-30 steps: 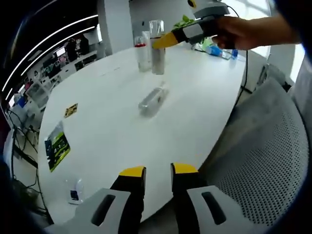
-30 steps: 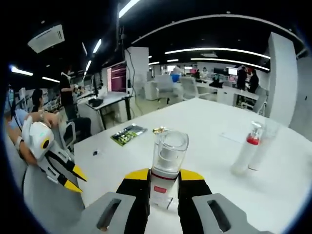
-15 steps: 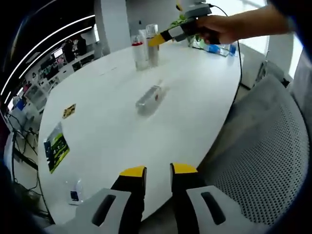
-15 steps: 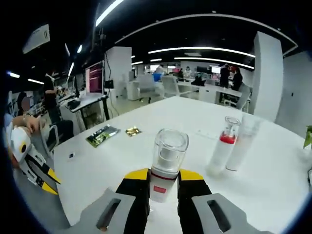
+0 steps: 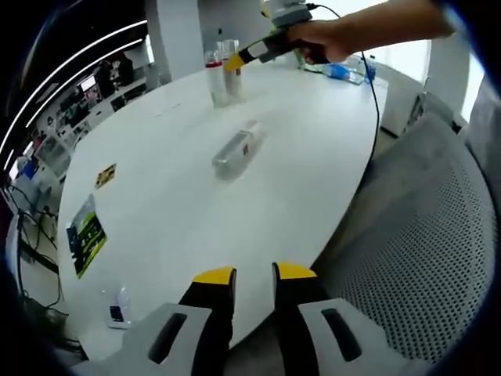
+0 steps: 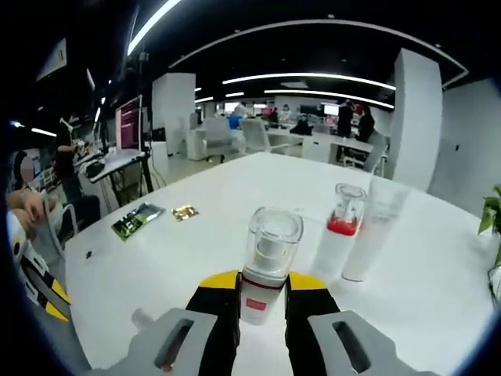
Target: Arrange the skincare products in the storage area until every visible bottle or jar stands upright without overlapping.
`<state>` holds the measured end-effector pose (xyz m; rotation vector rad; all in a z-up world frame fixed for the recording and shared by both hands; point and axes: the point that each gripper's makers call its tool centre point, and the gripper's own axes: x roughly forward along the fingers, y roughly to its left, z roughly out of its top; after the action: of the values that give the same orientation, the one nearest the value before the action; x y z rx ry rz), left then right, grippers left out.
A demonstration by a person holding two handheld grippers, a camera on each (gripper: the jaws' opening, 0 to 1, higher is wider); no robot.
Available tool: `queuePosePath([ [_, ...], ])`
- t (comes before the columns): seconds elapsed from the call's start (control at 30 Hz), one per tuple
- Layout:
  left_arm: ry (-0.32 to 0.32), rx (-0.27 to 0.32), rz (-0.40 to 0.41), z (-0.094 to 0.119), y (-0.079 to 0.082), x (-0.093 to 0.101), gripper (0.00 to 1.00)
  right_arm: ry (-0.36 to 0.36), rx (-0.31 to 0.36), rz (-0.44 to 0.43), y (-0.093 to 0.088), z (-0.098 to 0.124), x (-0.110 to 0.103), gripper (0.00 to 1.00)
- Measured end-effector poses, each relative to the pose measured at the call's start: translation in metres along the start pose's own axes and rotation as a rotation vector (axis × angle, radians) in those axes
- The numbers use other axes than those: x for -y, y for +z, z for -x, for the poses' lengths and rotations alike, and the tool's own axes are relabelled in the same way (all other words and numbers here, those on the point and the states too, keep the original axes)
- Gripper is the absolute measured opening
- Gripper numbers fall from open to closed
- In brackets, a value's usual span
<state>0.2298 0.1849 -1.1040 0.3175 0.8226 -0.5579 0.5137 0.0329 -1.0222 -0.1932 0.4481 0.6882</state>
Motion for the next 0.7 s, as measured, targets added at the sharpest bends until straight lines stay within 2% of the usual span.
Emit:
queuePosePath([
  [0.33,-0.006,-0.024,-0.006,-0.002,-0.004,0.001,0.14,-0.055,-0.012,-0.020,-0.006,-0.008,0.024,0.14],
  [0.7,-0.012,-0.051,-0.011,-0.004,-0.008,0.002,0.13,-0.067,-0.033,-0.017,-0.015,-0.019,0.031,0.14],
])
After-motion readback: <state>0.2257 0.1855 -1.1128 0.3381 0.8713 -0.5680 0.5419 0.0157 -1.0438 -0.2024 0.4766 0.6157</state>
